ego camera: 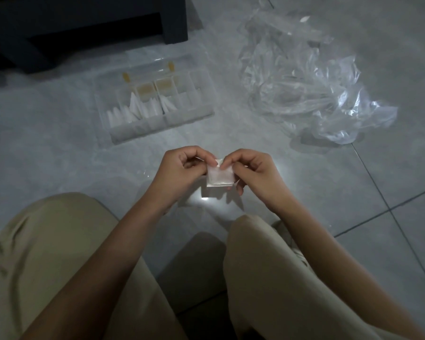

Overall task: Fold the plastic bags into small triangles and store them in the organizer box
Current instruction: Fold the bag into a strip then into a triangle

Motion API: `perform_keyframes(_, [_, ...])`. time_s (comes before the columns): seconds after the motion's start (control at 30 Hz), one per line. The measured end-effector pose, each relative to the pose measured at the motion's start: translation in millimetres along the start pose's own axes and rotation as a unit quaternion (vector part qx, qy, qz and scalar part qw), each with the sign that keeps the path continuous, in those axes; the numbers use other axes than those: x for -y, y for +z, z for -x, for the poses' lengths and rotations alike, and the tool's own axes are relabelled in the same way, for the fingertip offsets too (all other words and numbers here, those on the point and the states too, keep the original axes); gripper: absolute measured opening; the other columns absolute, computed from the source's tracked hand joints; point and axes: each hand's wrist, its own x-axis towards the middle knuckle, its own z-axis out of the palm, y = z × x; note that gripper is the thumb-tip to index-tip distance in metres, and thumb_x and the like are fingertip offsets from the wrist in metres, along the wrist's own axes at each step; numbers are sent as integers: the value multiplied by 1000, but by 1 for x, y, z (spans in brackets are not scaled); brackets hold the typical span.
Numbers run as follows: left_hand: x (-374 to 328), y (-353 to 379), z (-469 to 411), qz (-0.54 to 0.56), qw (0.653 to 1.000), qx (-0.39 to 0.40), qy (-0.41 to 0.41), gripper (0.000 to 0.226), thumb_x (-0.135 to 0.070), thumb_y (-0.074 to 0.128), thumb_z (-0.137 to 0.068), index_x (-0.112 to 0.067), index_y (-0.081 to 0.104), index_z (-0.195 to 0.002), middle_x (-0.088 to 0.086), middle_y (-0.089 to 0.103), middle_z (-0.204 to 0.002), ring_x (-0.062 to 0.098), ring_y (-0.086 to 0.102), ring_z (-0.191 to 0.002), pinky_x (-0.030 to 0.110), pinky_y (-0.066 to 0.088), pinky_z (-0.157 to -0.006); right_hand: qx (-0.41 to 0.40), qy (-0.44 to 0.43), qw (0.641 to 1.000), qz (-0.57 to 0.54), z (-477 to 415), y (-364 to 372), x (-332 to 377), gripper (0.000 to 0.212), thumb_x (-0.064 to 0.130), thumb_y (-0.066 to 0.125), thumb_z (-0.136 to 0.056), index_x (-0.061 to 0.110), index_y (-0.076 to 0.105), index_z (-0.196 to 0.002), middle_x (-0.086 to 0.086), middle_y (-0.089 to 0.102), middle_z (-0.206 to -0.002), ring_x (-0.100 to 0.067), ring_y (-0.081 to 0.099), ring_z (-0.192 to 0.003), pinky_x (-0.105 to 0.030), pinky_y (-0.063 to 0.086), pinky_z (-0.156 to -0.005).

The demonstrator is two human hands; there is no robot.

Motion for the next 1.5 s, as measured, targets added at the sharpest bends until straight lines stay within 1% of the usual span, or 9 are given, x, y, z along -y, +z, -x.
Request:
perform_keyframes(0.23, [-1, 3, -1, 63, 996, -26, -59, 25, 11, 51, -89, -9, 61, -79, 1, 70, -88, 10, 68, -79, 24, 56, -69, -13, -13, 999, 34, -3, 5, 1, 32, -13, 44, -92, 8, 65, -83, -7, 67, -83, -15, 67, -55, -22, 53, -50])
perform_keyframes(0.43, [-2, 2, -2, 74, 985, -19, -157, 7, -16, 58, -94, -9, 60, -95, 7, 66, -84, 11, 66, -71, 24, 55, -60, -35, -26, 997, 61, -4, 8, 0, 35, -12, 44, -90, 14, 65, -79, -1, 65, -77, -21, 66, -54, -26, 56, -54])
perform_keyframes(0.7, [3, -1, -4, 46, 992, -39, -112, 14, 5, 66, -84, -7, 62, -90, 2, 57, -71, 5, 61, -62, 18, 52, -59, -65, -27, 994, 82, -7, 11, 4, 22, -4, 45, -94, 11, 61, -96, -2, 65, -81, -18, 64, -55, -26, 55, -55])
perform_keyframes(0.8, [2, 2, -3, 51, 995, -49, -65, 16, 5, 65, -85, -9, 62, -90, 0, 56, -73, 6, 62, -68, 18, 54, -62, -114, 36, 993, 5, -6, 21, 7, 10, 17, 47, -100, 11, 54, -103, -2, 64, -70, -18, 60, -50, -25, 49, -47])
perform_keyframes(0.87, [1, 5, -3, 53, 997, -52, -32, 19, 6, 65, -85, -11, 61, -89, -3, 55, -72, 5, 62, -70, 18, 54, -64, -130, 51, 990, 19, -8, 29, 6, 27, 29, 46, -101, 7, 58, -92, -10, 64, -64, -17, 57, -47, -25, 45, -44])
perform_keyframes(1.1, [0, 13, -1, 89, 993, -69, -21, 20, 8, 59, -88, -12, 59, -91, 1, 57, -76, 1, 64, -69, 19, 57, -66, -187, -11, 978, 89, -12, 37, 1, 29, 19, 46, -101, 5, 63, -82, 6, 57, -55, -4, 54, -46, -21, 41, -49])
perform_keyframes(1.23, [-4, 21, -5, 89, 991, -87, -49, 12, -11, 49, -99, -8, 57, -90, 5, 64, -82, 5, 65, -67, 21, 54, -60, -205, -61, 961, 174, -17, 44, -1, 25, 20, 48, -101, 11, 63, -83, 9, 57, -59, -7, 54, -53, -29, 44, -52])
perform_keyframes(1.37, [1, 28, -13, -27, 983, -170, 59, 17, -16, 45, -102, -9, 48, -86, -3, 53, -71, 7, 51, -63, 27, 46, -60, -200, -101, 954, 198, -23, 52, 9, 22, 20, 49, -100, 14, 60, -83, 13, 50, -56, -6, 50, -52, -16, 36, -49])
perform_keyframes(1.5, [3, 21, -15, -62, 965, -217, 134, 16, -19, 42, -99, -11, 46, -86, -11, 48, -73, -2, 47, -66, 17, 40, -64, -176, -67, 970, 153, -34, 58, 19, 25, 20, 49, -100, 11, 60, -79, 6, 53, -57, -7, 49, -51, -25, 39, -52])
